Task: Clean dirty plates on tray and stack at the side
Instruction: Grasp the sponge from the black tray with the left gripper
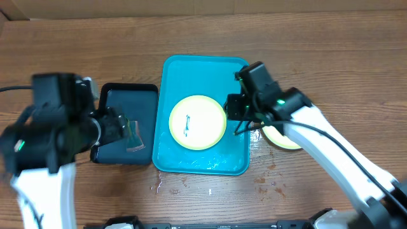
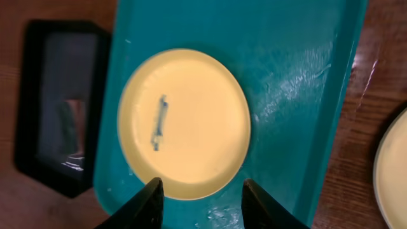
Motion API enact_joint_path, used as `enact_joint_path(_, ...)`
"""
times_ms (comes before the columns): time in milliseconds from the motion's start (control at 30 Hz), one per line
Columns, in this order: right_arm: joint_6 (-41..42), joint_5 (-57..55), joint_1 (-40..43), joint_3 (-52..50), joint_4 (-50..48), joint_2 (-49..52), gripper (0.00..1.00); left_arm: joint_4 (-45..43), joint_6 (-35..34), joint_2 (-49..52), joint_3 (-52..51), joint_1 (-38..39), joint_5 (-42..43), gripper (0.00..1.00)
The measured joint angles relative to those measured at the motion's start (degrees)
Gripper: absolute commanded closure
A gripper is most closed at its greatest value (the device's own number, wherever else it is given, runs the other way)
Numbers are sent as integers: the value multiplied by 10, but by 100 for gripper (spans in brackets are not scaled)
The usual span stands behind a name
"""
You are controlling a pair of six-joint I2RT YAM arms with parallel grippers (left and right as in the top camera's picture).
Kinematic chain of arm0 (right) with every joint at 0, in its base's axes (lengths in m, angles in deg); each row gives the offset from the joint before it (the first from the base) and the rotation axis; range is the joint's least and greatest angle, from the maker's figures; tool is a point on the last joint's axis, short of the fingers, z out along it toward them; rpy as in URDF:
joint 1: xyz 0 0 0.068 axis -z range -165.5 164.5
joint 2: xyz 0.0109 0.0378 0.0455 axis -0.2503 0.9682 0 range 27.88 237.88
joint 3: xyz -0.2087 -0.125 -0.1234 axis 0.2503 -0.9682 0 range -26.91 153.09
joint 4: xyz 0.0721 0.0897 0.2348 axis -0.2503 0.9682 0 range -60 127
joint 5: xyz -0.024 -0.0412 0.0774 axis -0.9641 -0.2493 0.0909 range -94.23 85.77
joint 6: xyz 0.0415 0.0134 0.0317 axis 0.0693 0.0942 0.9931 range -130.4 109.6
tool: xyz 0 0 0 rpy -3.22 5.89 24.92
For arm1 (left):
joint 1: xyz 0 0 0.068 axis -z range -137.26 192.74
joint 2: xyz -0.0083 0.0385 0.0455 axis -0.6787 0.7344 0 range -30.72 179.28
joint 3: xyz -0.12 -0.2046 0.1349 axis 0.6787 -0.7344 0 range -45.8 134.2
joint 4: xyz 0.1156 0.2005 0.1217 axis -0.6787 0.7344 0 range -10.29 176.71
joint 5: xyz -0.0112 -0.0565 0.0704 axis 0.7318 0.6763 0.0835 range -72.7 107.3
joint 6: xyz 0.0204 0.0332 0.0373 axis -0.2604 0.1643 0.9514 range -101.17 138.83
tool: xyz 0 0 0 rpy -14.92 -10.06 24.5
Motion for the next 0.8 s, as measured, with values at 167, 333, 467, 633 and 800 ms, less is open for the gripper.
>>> enact_joint_path(167,-7,1,1,8,52,-57,57,-90,-35,67,-124,0,-34,39)
enact_joint_path(333,-8,1,1,8,103,-52,57,-200,-71,160,-205,0,-62,51)
enact_joint_path(467,-9,2,1,8,110,-52,57,-263,-82,239,-215,0,-63,57)
enact_joint_path(633,-9,1,1,8,111,-52,57,-296,-88,326,-215,0,-63,83)
enact_joint_path(800,-9,1,1,8,113,-52,57,-305,-86,369,-214,0,-65,96)
